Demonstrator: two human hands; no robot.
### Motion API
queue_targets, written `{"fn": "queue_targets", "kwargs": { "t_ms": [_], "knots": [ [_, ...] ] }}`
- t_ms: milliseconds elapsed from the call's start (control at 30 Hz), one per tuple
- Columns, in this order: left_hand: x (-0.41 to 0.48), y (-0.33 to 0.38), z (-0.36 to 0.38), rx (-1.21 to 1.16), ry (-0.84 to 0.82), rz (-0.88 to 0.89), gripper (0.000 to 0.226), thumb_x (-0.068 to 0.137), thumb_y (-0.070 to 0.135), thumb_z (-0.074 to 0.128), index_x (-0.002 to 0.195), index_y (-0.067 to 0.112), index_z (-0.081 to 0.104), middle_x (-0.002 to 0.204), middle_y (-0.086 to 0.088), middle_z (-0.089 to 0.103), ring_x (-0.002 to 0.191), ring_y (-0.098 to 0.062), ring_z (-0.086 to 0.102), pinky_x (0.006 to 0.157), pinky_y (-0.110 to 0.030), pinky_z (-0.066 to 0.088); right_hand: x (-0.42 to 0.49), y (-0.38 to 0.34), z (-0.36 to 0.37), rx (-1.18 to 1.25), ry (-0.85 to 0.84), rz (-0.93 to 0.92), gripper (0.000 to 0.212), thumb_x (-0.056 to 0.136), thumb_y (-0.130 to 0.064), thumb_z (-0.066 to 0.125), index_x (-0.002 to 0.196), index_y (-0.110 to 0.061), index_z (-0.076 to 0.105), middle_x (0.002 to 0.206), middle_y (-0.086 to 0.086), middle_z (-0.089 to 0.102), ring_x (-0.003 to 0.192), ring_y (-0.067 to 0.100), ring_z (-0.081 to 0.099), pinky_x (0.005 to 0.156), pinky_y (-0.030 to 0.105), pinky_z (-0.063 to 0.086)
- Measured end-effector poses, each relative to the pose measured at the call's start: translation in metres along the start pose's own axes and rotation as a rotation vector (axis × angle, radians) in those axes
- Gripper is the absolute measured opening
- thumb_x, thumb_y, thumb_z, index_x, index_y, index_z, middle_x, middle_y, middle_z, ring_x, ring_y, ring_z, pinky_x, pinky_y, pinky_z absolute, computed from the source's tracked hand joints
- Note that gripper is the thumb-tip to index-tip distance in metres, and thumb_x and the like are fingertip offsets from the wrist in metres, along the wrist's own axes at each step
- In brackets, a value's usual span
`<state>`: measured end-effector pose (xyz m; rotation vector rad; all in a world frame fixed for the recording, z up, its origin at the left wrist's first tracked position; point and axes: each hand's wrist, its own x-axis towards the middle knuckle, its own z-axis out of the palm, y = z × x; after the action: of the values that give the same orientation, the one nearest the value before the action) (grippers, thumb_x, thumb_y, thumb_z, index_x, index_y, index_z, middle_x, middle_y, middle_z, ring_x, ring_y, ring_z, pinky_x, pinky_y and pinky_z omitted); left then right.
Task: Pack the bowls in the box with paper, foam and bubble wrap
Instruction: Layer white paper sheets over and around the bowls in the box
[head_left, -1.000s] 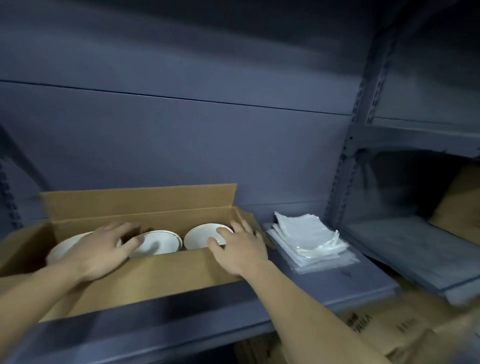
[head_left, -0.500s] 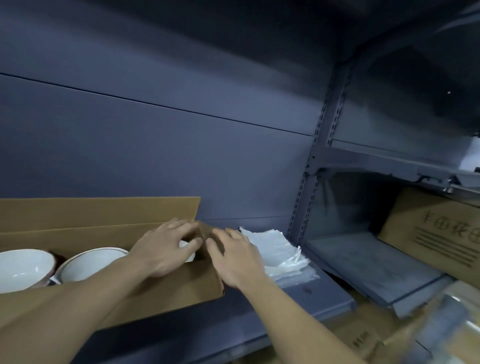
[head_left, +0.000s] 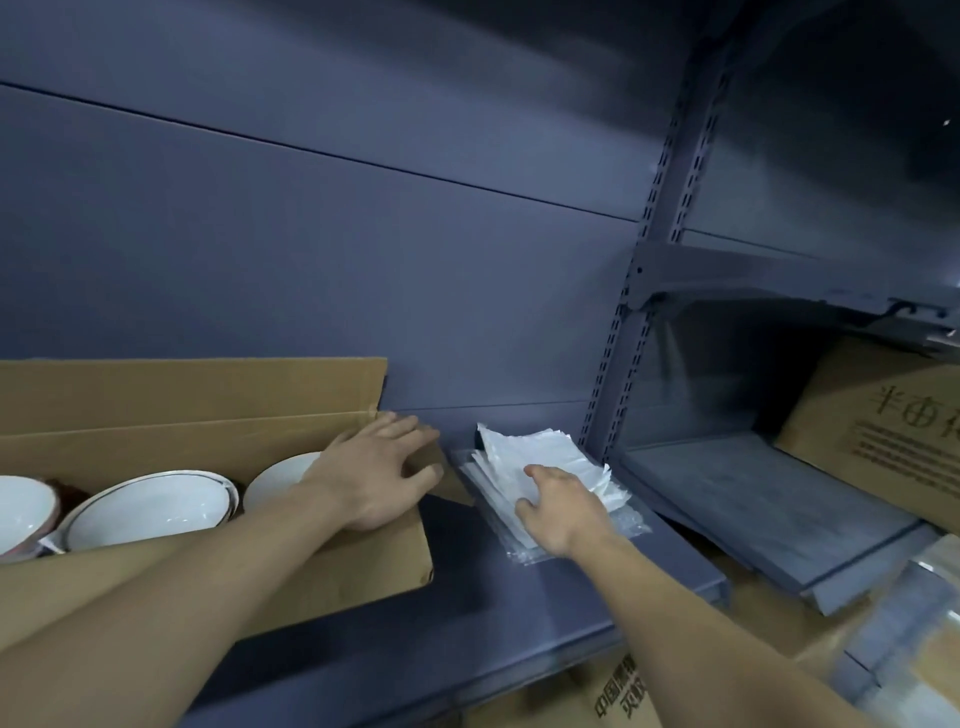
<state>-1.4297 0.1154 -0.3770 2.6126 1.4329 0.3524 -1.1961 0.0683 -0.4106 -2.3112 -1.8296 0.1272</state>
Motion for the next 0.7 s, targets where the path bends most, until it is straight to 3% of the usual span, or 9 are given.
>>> {"fn": "queue_targets", "kwargs": {
  "t_ms": [167,300,500,600,667,700],
  "knots": [
    [0.014,0.006,0.000,0.033,-0.042,0.034,0.059,0.098,0.058,0.031,0.153,0.041,0.021,0.164,0.013,0.009,0.151,-0.008,0.000,0.123,-0.038,0.007,0.005,0.005,0.019,-0.009,0.063,-0.006,0.040,0.098,-0.031,0.040,0.131,-0.016,0.055,0.135,0.007,0.057,0.120,0.028,0.055,0.097,0.036,0.047],
    [0.020,0.018,0.010,0.016,-0.021,0.087,0.059,0.097,0.058,0.034,0.152,0.040,0.023,0.164,0.012,0.012,0.151,-0.007,0.002,0.122,-0.034,0.006,0.002,0.009,0.021,0.034,0.144,-0.012,0.039,0.100,-0.024,0.040,0.134,-0.019,0.058,0.128,0.006,0.064,0.116,0.025,0.060,0.093,0.030,0.048],
    [0.016,0.016,0.008,-0.006,0.044,0.096,0.061,0.098,0.053,0.037,0.154,0.036,0.020,0.163,0.009,0.016,0.151,-0.009,0.006,0.120,-0.032,0.008,0.002,0.010,0.010,0.133,0.257,0.002,0.037,0.098,-0.018,0.041,0.125,-0.015,0.065,0.105,0.012,0.072,0.099,0.029,0.065,0.085,0.033,0.052],
    [0.014,0.015,0.008,-0.040,0.093,0.102,0.061,0.099,0.051,0.039,0.155,0.034,0.021,0.163,0.007,0.020,0.151,-0.010,0.010,0.120,-0.031,0.010,0.004,0.002,0.000,0.293,0.312,0.021,0.029,0.094,-0.017,0.044,0.092,-0.008,0.072,0.075,0.011,0.068,0.079,0.031,0.061,0.074,0.034,0.048],
    [0.013,0.014,0.007,-0.088,0.142,0.111,0.062,0.098,0.047,0.042,0.155,0.030,0.023,0.162,0.005,0.024,0.151,-0.012,0.013,0.120,-0.030,0.013,0.003,-0.004,-0.009,0.391,0.356,0.050,0.032,0.092,-0.015,0.045,0.062,-0.008,0.054,0.055,0.006,0.051,0.064,0.030,0.047,0.064,0.037,0.038],
    [0.012,0.013,0.007,-0.117,0.182,0.127,0.063,0.098,0.045,0.045,0.155,0.027,0.023,0.161,0.004,0.026,0.150,-0.012,0.015,0.120,-0.030,0.016,0.002,-0.007,-0.015,0.407,0.398,0.048,0.035,0.093,-0.014,0.045,0.058,-0.010,0.046,0.052,0.004,0.045,0.061,0.029,0.043,0.060,0.037,0.034]
  ]
}}
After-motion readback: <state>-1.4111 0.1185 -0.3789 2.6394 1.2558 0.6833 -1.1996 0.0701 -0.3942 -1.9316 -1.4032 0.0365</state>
